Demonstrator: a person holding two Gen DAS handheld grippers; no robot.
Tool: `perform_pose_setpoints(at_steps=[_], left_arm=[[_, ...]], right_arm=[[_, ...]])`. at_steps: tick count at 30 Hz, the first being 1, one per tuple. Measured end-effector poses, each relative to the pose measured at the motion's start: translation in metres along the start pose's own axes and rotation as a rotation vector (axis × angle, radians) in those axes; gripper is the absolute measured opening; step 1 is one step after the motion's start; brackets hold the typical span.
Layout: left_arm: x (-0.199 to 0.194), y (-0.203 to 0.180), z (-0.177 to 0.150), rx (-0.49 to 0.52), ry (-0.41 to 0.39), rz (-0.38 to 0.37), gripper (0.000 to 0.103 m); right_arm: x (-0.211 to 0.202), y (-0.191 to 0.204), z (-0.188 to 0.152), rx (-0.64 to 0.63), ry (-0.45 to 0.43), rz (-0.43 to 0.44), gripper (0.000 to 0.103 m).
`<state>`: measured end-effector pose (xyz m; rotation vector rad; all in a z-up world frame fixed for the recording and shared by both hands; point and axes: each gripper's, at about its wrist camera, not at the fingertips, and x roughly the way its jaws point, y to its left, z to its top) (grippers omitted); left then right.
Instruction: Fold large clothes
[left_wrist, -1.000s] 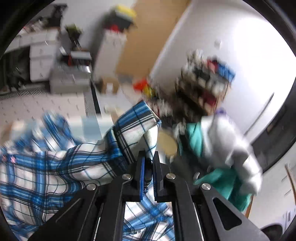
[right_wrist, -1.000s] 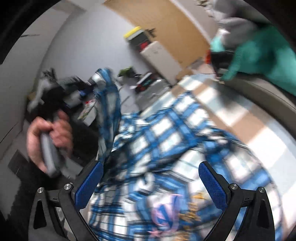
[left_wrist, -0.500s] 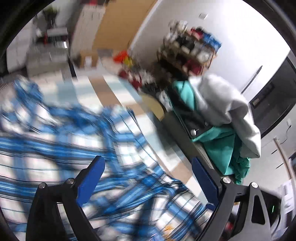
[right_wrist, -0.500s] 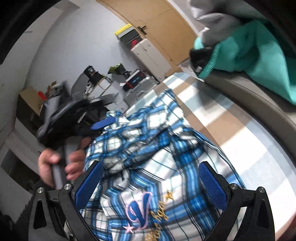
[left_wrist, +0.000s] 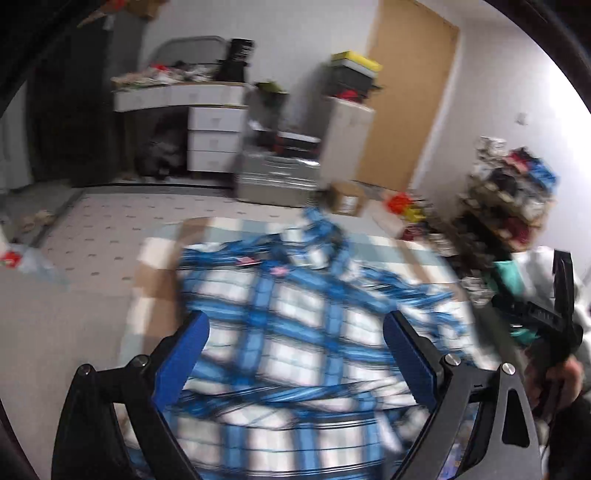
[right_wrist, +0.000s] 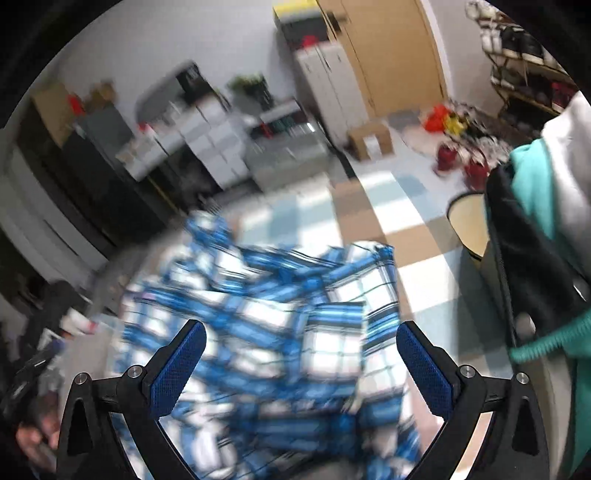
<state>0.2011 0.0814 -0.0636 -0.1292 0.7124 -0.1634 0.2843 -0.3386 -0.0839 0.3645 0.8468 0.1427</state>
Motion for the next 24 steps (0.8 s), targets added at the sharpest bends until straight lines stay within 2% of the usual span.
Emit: perform_pose_setpoints(at_steps=[1,3,5,7,10,12,16,17,19,24], left_arm=[[0.004,0.001,-0.002,-0.006,0.022,0.047,0.093],[0.008,0.007,-0.006,-0.025,0.044,0.025,0.093],[0.015,0.01,-0.01,-0.027,0.056,0.025,0.093],[0.018,0.011,-0.014,-0.028,0.06,0.031,0.093],[0.022,0.011,-0.019,-0.028,0.087,-0.005,0.093],[0.022,0.011,-0.021,-0.025,0.099,-0.009,0.093],[0.021,0.011,-0.026,-0.014,0.116,-0.013,0.093],[0.021,0.011,-0.027,-0.017,0.119,-0.014,0.093],[0.024,0.01,-0.029,-0.013,0.125,-0.015,0.093],[0.032,0.015,-0.027,-0.002,0.116,0.024,0.093]], right_arm=[[0.018,-0.003,0.005,-0.012,0.044,-0.028,0.102],[0.047,-0.013,0.008,0.003,0.119,-0.06,0.099],[0.066,-0.021,0.005,0.026,0.172,-0.039,0.097],[0.076,-0.024,0.004,0.035,0.201,-0.039,0.094],[0.088,-0.019,0.002,0.001,0.217,-0.05,0.089],[0.095,-0.014,0.001,-0.027,0.227,-0.056,0.081],[0.11,-0.011,-0.001,-0.064,0.255,-0.124,0.056],[0.112,-0.011,-0.002,-0.065,0.25,-0.13,0.037],[0.115,-0.01,-0.001,-0.072,0.249,-0.143,0.004],[0.1,-0.017,0.003,-0.028,0.187,-0.12,0.001]])
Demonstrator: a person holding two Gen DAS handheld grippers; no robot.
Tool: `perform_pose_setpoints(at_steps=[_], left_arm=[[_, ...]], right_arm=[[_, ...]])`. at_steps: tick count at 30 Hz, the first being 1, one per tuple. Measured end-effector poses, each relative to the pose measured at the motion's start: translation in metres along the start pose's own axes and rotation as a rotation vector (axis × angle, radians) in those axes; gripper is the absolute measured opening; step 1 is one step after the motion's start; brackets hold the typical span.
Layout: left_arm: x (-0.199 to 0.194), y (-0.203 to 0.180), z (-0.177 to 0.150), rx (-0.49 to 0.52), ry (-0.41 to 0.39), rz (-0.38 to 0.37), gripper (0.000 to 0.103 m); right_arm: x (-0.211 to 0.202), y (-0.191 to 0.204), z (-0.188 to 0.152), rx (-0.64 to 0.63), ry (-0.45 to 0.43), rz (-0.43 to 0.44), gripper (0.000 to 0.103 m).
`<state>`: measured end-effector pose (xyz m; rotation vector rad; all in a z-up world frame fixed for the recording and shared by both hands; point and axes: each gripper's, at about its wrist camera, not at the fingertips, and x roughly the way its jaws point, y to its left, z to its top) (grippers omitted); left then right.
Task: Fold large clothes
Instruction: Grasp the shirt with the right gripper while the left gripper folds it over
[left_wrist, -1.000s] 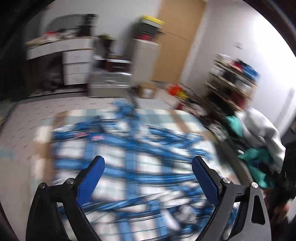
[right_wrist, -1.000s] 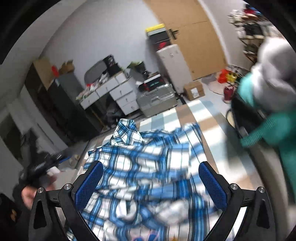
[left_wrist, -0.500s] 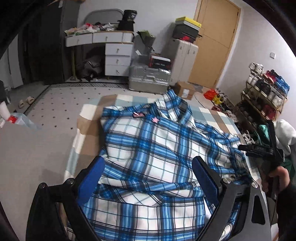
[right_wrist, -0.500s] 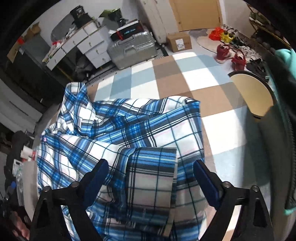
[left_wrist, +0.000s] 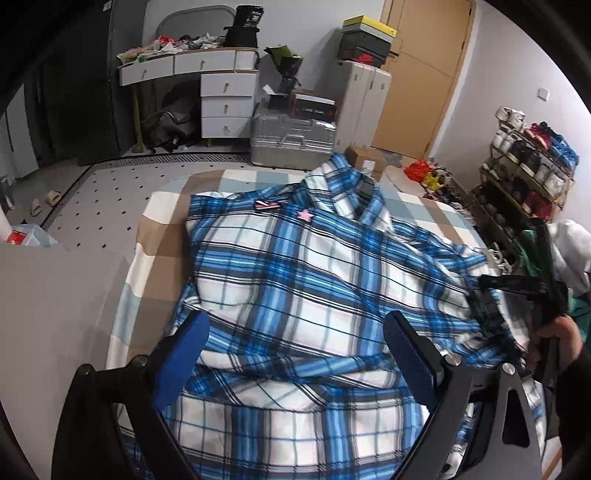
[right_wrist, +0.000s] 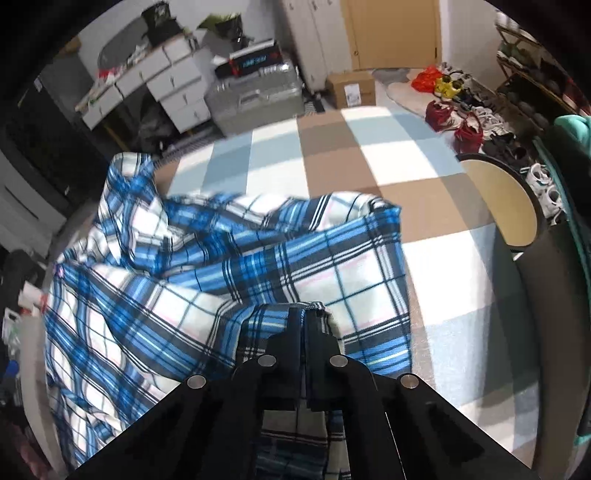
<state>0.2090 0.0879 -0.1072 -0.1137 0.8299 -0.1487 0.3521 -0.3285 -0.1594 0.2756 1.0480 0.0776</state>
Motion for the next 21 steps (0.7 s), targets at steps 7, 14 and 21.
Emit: perform_pose_setpoints(at_steps=[7,14,21], left_arm=[[0.023,0.014,0.002,-0.026,0.068,0.018,0.093],[0.019,0.022,-0.003,-0.047,0.093,0.002,0.092],[0.016,0.031,0.0,-0.016,0.099,0.035,0.093]], right_arm=[[-0.035,-0.008,0.004,0.026,-0.149,-0.035,0.0],[-0.018,-0.006,0.018,0.036,-0.119,-0.154,0.001],[0.008,0.002,0.004,-0.024,0.004,-0.196,0.069]])
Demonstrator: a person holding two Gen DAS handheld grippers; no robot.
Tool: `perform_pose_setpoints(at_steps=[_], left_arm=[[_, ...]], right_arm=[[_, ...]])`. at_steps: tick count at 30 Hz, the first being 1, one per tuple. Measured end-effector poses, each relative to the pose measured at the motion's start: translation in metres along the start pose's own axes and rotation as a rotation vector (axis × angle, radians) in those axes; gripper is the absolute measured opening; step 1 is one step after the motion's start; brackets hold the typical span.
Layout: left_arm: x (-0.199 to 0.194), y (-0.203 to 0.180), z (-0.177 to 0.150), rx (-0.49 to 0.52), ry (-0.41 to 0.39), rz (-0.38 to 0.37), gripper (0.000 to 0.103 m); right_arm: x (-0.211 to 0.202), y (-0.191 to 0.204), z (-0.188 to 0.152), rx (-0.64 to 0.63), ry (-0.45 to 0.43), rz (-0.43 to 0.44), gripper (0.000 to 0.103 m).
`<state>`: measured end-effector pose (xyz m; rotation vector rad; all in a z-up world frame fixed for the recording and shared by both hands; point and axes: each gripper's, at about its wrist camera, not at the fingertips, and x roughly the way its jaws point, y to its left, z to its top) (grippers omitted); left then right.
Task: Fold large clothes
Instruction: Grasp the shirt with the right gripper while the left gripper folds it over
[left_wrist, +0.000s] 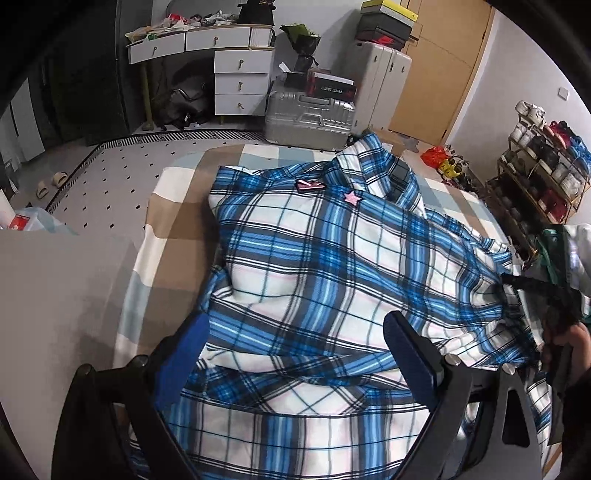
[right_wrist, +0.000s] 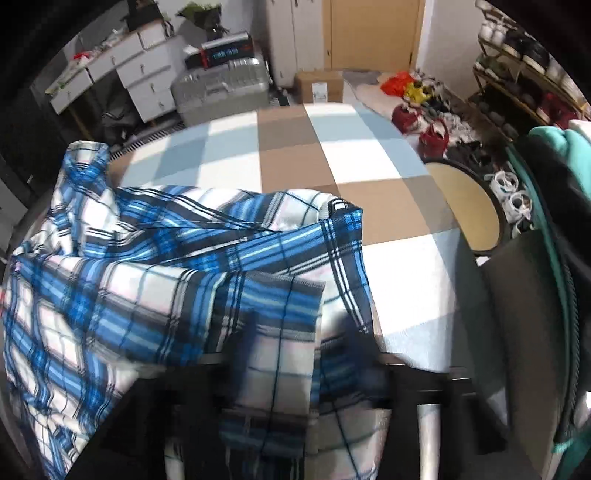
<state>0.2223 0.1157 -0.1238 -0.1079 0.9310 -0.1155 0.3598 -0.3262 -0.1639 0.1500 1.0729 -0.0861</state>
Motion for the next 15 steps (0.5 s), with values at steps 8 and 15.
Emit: perform_pose_setpoints(at_steps=[8,15], left_arm=[[0.05,0.012,0.003,0.056,0.116,0.082,0.093],[0.082,0.038,0.003,-0.015,0.209,0.115,0.097]], right_arm=[[-0.053,0.033,-0.046,-0.115,-0.115,0.151,0.1],[-0.007,0.049,-0.065,-0.206,0.022,-0.006,0.096]])
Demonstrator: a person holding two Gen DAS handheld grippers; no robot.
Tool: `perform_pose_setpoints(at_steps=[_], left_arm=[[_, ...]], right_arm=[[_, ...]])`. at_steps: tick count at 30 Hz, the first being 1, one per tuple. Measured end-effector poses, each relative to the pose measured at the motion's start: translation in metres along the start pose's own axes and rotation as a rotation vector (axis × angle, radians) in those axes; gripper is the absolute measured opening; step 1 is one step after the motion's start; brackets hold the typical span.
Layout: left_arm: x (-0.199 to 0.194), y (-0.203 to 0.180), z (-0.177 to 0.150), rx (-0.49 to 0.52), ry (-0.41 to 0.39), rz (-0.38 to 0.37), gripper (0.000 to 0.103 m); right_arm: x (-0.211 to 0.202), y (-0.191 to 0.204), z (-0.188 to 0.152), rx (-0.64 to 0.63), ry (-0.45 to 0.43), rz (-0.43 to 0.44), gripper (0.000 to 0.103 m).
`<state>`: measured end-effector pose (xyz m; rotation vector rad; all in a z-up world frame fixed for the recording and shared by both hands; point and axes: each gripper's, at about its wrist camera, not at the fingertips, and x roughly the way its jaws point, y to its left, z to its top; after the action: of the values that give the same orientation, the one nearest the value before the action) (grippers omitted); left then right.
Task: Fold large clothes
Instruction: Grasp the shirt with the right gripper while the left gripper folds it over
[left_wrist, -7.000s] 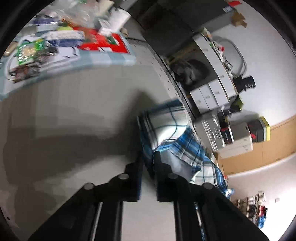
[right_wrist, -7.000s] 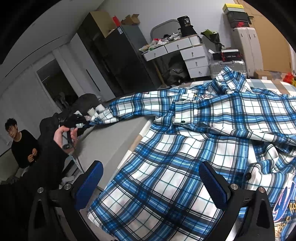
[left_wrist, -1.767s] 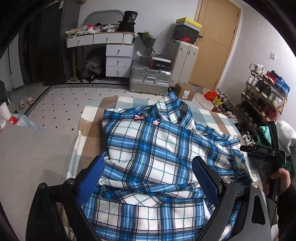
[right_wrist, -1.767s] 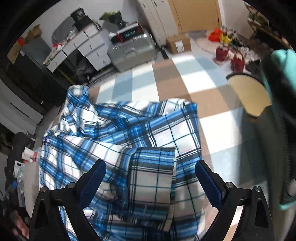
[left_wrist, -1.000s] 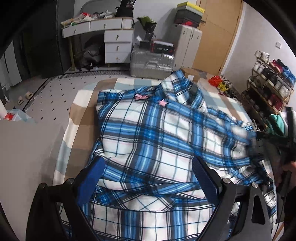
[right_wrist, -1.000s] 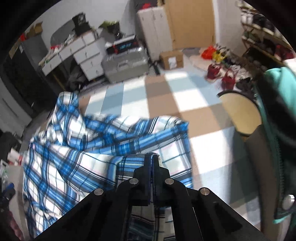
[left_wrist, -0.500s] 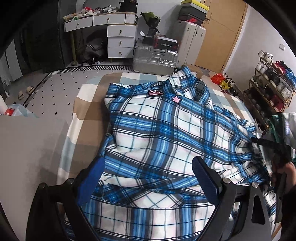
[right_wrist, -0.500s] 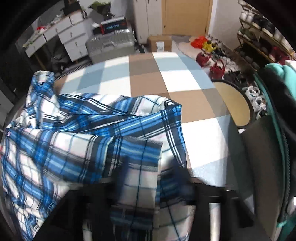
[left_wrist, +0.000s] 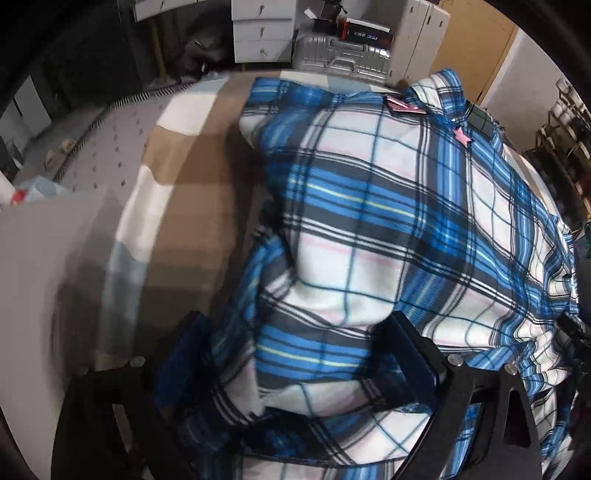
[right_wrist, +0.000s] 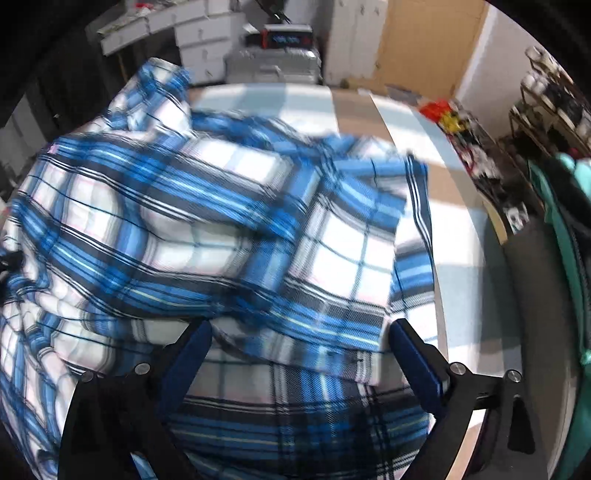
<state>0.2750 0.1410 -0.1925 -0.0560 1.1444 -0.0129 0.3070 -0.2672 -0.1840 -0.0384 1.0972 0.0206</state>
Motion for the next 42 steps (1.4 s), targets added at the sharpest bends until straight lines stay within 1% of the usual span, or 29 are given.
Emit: perform_pose_setpoints(at_steps=[3,5,7,8,10,12,13,14,15,16,18,19,21,22,24,25,26,27,28,29,30,31,32,33,35,38,40,41,42], left_arm=[[-0.007,0.006,0.001,-0.022,0.027,-0.031,0.097],[-0.029,0.01,0.008,-0.017,-0.008,-0.076,0.097],[-0.05,0.01,0.021,0.003,-0.048,-0.091,0.097],[-0.061,0.009,0.033,0.027,-0.073,-0.08,0.097],[-0.072,0.002,0.062,0.078,-0.116,-0.02,0.097],[-0.071,-0.009,0.089,0.139,-0.104,0.032,0.097],[-0.069,-0.021,0.109,0.188,-0.105,0.078,0.097],[-0.067,-0.025,0.12,0.214,-0.11,0.091,0.097],[-0.064,-0.033,0.133,0.243,-0.117,0.087,0.097],[-0.059,-0.044,0.15,0.25,-0.116,0.06,0.097],[-0.043,-0.049,0.169,0.236,-0.071,0.001,0.097],[-0.028,-0.058,0.181,0.223,-0.033,-0.038,0.097],[-0.004,-0.07,0.192,0.224,0.014,-0.053,0.097],[0.005,-0.077,0.195,0.229,0.028,-0.061,0.097],[0.019,-0.09,0.197,0.256,0.036,-0.065,0.097],[0.029,-0.096,0.198,0.287,0.043,-0.039,0.097],[0.039,-0.101,0.197,0.315,0.056,-0.015,0.097],[0.043,-0.105,0.197,0.334,0.07,-0.015,0.097],[0.051,-0.108,0.196,0.354,0.081,-0.015,0.096],[0.054,-0.109,0.195,0.351,0.074,-0.028,0.087],[0.054,-0.108,0.196,0.346,0.071,-0.053,0.065],[0.054,-0.109,0.197,0.345,0.071,-0.086,0.052],[0.054,-0.109,0.198,0.35,0.076,-0.091,0.022],[0.055,-0.111,0.199,0.361,0.067,-0.08,0.011],[0.052,-0.109,0.204,0.335,0.04,-0.067,0.011],[0.048,-0.097,0.217,0.229,0.007,-0.113,0.01],[0.047,-0.089,0.223,0.158,-0.01,-0.151,0.011],[0.046,-0.085,0.225,0.13,-0.008,-0.177,0.015],[0.048,-0.082,0.227,0.115,0.006,-0.179,0.024]], right_arm=[[-0.002,-0.01,0.002,0.038,0.03,0.017,0.094],[-0.021,-0.015,0.009,0.023,-0.042,0.055,0.093],[-0.044,-0.024,0.022,0.041,-0.144,0.083,0.095],[-0.052,-0.029,0.03,0.051,-0.179,0.1,0.101],[-0.062,-0.036,0.057,0.061,-0.228,0.122,0.103],[-0.058,-0.03,0.09,0.026,-0.209,0.107,0.103],[-0.054,-0.025,0.1,0.005,-0.198,0.104,0.103],[-0.048,-0.015,0.118,-0.026,-0.187,0.11,0.103],[-0.041,-0.005,0.128,-0.053,-0.182,0.117,0.103],[-0.034,0.006,0.141,-0.077,-0.171,0.12,0.103],[-0.009,0.03,0.164,-0.097,-0.125,0.202,0.103],[-0.003,0.041,0.169,-0.095,-0.105,0.237,0.103],[0.02,0.067,0.186,-0.092,-0.053,0.327,0.103],[0.026,0.077,0.189,-0.097,-0.045,0.335,0.101],[0.042,0.103,0.197,-0.128,-0.019,0.33,0.091],[0.052,0.112,0.199,-0.13,0.005,0.32,0.078],[0.065,0.12,0.201,-0.12,0.05,0.314,0.06],[0.077,0.126,0.201,-0.114,0.094,0.319,0.046],[0.083,0.127,0.2,-0.109,0.111,0.318,0.015],[0.087,0.13,0.199,-0.103,0.122,0.302,0.01],[0.086,0.129,0.199,-0.094,0.104,0.291,0.009],[0.082,0.129,0.201,-0.082,0.067,0.288,0.006],[0.077,0.129,0.203,-0.087,0.036,0.279,0.006],[0.072,0.127,0.205,-0.085,-0.001,0.264,0.005],[0.061,0.117,0.213,-0.042,-0.068,0.248,0.005],[0.052,0.113,0.226,-0.034,-0.142,0.168,0.005],[0.044,0.111,0.236,-0.031,-0.198,0.146,0.006],[0.04,0.108,0.24,-0.007,-0.229,0.138,0.006],[0.037,0.102,0.246,0.035,-0.25,0.137,0.007]])
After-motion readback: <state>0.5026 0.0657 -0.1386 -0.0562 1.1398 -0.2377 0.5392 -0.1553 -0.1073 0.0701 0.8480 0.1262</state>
